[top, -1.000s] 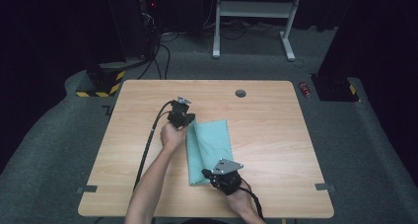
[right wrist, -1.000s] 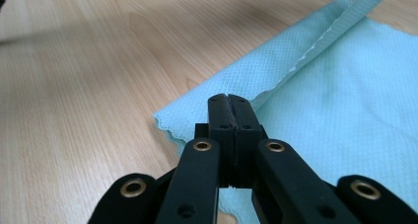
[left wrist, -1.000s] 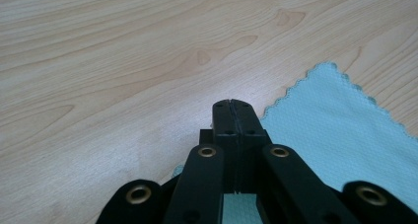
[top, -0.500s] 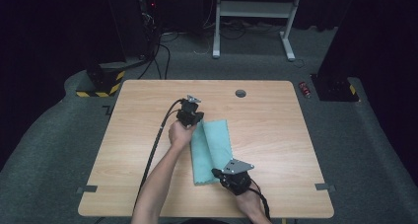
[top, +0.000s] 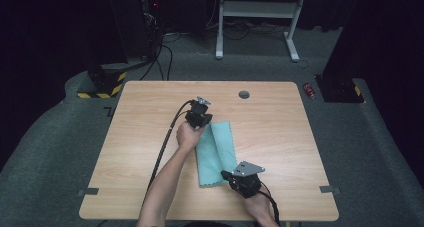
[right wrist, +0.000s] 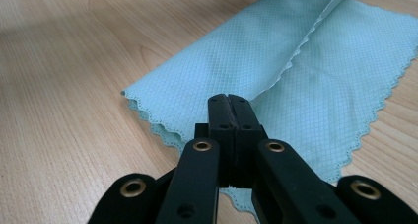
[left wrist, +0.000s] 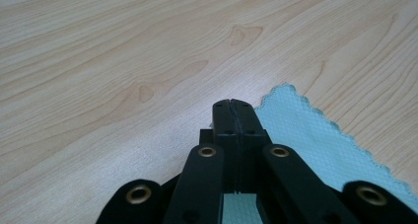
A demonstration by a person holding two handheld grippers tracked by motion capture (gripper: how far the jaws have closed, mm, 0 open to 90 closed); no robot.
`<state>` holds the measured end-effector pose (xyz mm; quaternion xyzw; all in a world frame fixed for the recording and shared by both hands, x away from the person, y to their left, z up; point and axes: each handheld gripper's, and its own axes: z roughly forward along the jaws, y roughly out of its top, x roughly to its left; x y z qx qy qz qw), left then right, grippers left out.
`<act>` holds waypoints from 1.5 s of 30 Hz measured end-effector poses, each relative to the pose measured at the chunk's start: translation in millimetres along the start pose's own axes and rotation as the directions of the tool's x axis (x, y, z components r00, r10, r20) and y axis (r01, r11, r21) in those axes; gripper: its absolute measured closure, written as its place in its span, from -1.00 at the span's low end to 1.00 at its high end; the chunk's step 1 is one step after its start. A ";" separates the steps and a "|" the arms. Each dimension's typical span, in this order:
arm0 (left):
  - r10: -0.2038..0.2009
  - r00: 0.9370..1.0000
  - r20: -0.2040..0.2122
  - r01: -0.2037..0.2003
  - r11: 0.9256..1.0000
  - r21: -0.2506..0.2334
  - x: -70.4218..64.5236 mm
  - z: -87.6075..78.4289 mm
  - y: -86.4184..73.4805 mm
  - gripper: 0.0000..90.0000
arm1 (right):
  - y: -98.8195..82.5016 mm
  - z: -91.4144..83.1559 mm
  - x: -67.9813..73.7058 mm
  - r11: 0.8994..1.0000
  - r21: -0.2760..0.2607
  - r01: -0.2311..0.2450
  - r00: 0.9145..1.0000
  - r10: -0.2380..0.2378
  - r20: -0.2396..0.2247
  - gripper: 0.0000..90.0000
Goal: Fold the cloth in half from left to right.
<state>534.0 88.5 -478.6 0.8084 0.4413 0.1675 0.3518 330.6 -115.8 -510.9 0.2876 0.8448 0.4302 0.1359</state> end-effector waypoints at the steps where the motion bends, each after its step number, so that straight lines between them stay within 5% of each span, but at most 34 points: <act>1: 0.007 1.000 -0.002 -0.007 1.000 -0.001 -0.1 0.5 0.3 1.00 | -0.4 -0.1 -0.2 1.000 0.001 -0.002 1.000 0.002 0.000 1.00; 28: 0.049 0.998 0.045 -0.049 0.999 -0.014 -28.1 27.8 11.4 1.00 | -21.1 -13.8 -15.1 0.997 0.021 -0.076 0.996 0.075 0.050 1.00; 45: 0.091 0.995 0.049 -0.092 0.996 0.011 -44.0 51.0 18.3 1.00 | -22.4 -15.8 -18.3 0.995 0.062 -0.079 0.994 0.073 0.084 0.99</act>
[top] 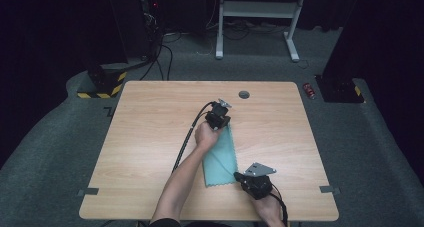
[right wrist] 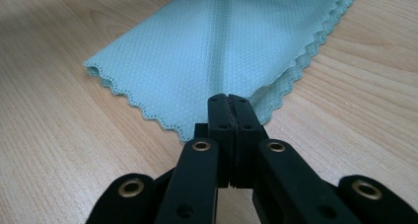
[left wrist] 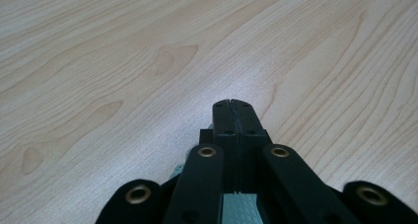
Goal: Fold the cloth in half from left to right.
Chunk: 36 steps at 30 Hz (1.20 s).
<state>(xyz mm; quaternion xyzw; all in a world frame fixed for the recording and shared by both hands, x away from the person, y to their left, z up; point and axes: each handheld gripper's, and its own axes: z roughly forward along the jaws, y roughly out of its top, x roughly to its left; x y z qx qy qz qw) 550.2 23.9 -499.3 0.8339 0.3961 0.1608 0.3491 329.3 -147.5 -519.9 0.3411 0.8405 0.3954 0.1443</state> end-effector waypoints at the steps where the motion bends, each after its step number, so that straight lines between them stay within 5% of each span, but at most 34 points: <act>1: 0.004 1.000 -0.002 -0.004 1.000 0.002 -0.4 0.7 0.2 1.00 | 0.0 0.5 0.0 1.000 0.002 0.002 1.000 -0.002 0.001 0.99; 14: 0.022 1.000 -0.001 -0.022 1.000 0.016 -5.4 9.4 3.6 1.00 | -1.0 0.8 -0.4 1.000 0.018 0.000 1.000 0.000 0.014 0.97; 17: 0.015 1.000 -0.005 -0.015 1.000 0.015 -4.6 9.7 3.4 0.98 | -1.8 -0.3 -2.0 1.000 0.012 -0.008 1.000 0.008 0.014 0.84; 20: -0.007 1.000 -0.004 0.007 1.000 0.006 -1.4 6.7 4.2 0.72 | -2.1 -1.5 -3.3 1.000 0.005 -0.009 1.000 0.009 0.015 0.74; 26: -0.037 0.999 -0.003 0.037 0.999 -0.029 5.4 -17.3 -4.4 0.44 | 2.2 -2.1 -9.4 0.999 -0.027 -0.024 0.999 0.025 0.031 0.64; 36: 0.027 1.000 0.001 -0.027 0.999 -0.035 6.1 -69.6 -46.5 0.31 | 21.0 14.2 -14.6 0.999 0.005 0.031 0.999 -0.032 0.036 0.56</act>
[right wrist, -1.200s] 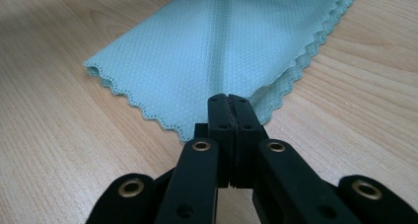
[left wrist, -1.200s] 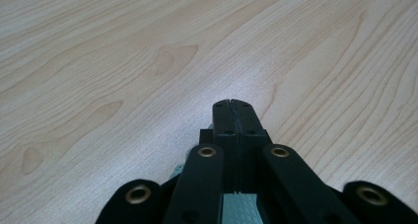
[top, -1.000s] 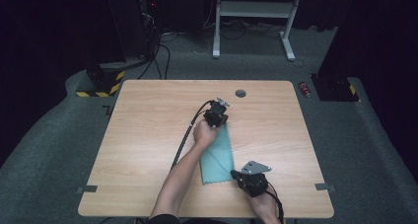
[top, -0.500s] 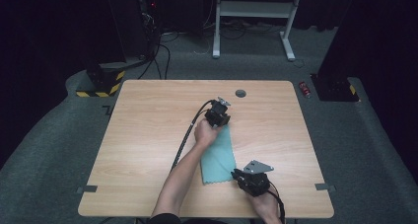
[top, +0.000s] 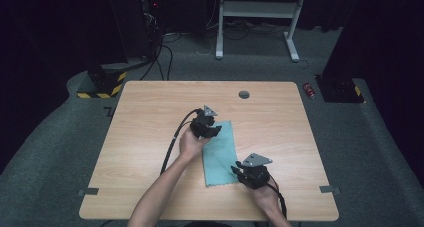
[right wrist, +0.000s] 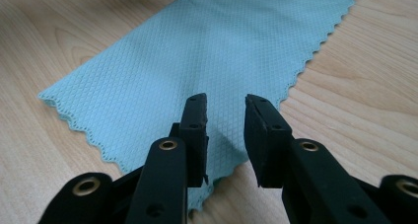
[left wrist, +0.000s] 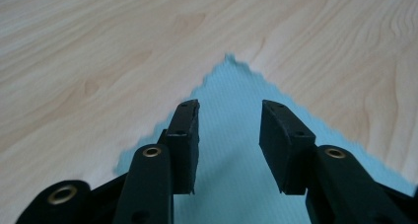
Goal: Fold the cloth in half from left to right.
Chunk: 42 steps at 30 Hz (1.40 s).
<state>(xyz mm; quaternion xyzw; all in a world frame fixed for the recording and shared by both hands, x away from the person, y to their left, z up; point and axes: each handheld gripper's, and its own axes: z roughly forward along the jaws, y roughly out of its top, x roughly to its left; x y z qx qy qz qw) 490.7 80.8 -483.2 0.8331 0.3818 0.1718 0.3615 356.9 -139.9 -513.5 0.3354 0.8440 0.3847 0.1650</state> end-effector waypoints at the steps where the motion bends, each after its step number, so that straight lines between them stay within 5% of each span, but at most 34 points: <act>1: -0.011 1.000 0.005 0.011 1.000 -0.003 -0.5 -4.8 -6.7 0.30 | 0.4 0.9 0.0 1.000 0.006 0.001 1.000 -0.001 0.000 0.56; 12: -0.059 0.998 -0.011 0.059 0.998 0.021 4.2 -14.3 -46.1 0.25 | -0.6 10.2 -1.0 0.999 0.043 0.014 1.000 -0.013 -0.017 0.54; 20: -0.025 0.997 -0.070 0.029 0.998 0.055 8.5 -17.9 -53.6 0.24 | -3.1 6.4 -4.9 0.998 0.051 0.021 1.000 -0.020 -0.010 0.51; 25: -0.048 0.998 -0.047 0.050 0.998 0.041 5.4 -23.9 -56.3 0.24 | -3.3 6.2 -6.5 0.998 0.055 0.014 1.000 -0.013 -0.013 0.49; 28: -0.082 0.997 0.016 0.081 0.997 0.007 -0.1 -31.9 -58.7 0.23 | -3.7 6.4 -6.7 0.999 0.053 0.009 1.000 -0.009 -0.012 0.49; 31: -0.074 0.996 0.056 0.074 0.997 -0.003 -6.4 -39.1 -60.2 0.19 | -4.4 5.9 -6.8 0.999 0.053 0.001 1.000 -0.001 -0.013 0.48; 42: -0.079 0.996 0.046 0.078 0.997 0.006 -22.2 -43.1 -85.3 0.13 | -5.1 7.2 -9.6 0.999 0.038 0.011 1.000 -0.010 -0.026 0.47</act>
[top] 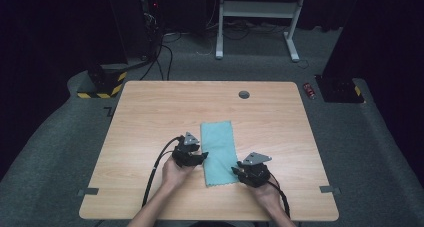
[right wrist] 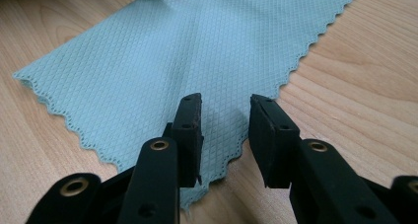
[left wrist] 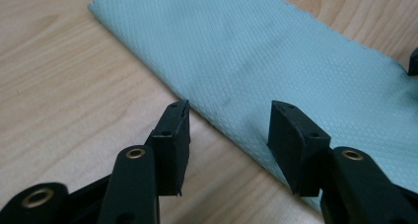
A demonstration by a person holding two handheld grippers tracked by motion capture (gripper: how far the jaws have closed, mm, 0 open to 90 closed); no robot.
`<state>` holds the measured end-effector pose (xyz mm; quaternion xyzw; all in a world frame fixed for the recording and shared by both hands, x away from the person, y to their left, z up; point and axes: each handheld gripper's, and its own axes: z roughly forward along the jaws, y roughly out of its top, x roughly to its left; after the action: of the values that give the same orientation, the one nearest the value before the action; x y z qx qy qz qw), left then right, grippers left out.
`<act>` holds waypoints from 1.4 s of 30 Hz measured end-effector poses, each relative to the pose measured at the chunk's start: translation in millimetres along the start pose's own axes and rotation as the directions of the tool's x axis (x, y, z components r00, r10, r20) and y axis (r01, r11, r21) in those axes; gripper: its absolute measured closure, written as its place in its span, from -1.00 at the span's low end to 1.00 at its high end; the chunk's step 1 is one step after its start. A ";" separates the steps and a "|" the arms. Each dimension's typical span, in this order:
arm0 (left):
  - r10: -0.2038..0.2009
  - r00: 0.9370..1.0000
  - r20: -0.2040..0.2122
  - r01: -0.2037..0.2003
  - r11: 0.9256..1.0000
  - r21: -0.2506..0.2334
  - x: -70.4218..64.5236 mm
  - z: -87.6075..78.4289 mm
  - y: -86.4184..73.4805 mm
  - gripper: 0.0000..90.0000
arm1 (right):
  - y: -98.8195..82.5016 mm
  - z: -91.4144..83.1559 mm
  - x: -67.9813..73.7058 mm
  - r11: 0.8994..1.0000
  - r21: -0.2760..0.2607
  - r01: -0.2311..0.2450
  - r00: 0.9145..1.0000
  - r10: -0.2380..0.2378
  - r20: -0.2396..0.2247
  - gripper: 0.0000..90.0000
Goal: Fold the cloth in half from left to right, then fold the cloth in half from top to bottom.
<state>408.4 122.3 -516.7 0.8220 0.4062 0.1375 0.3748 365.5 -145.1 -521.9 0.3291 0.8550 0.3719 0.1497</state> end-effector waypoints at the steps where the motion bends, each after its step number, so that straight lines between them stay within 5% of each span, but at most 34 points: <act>1: -0.002 1.000 -0.002 0.002 1.000 -0.003 -1.5 -1.0 -1.7 0.12 | -0.1 0.0 0.0 1.000 0.000 0.001 1.000 -0.001 0.001 0.46; 6: -0.001 1.000 0.008 0.001 1.000 -0.010 -11.4 -6.5 -7.8 0.03 | 0.2 0.0 -0.2 1.000 0.003 -0.010 1.000 0.010 0.003 0.43; 16: 0.037 0.997 -0.060 -0.037 0.999 0.000 -20.5 -10.4 -17.5 0.00 | 0.5 0.0 -1.3 1.000 0.008 -0.007 1.000 0.007 0.000 0.40; 26: 0.007 1.000 -0.026 -0.008 0.999 -0.046 -34.0 -28.1 -31.6 -0.03 | 0.5 0.5 -2.4 1.000 0.007 -0.012 1.000 0.012 -0.002 0.36; 33: 0.029 0.999 -0.040 -0.030 0.999 -0.018 -44.5 -30.1 -40.7 -0.04 | 2.0 -2.6 -5.4 1.000 -0.008 -0.010 1.000 0.010 -0.008 0.34; 42: -0.017 1.000 -0.023 0.016 0.999 -0.042 -34.0 -38.4 -45.4 -0.06 | 4.3 -10.2 -24.6 0.994 -0.043 -0.105 0.994 0.103 -0.038 0.29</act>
<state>340.9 133.2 -521.0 0.8090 0.4142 0.1527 0.3882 380.5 -165.0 -511.5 0.3630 0.8308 0.4039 0.1221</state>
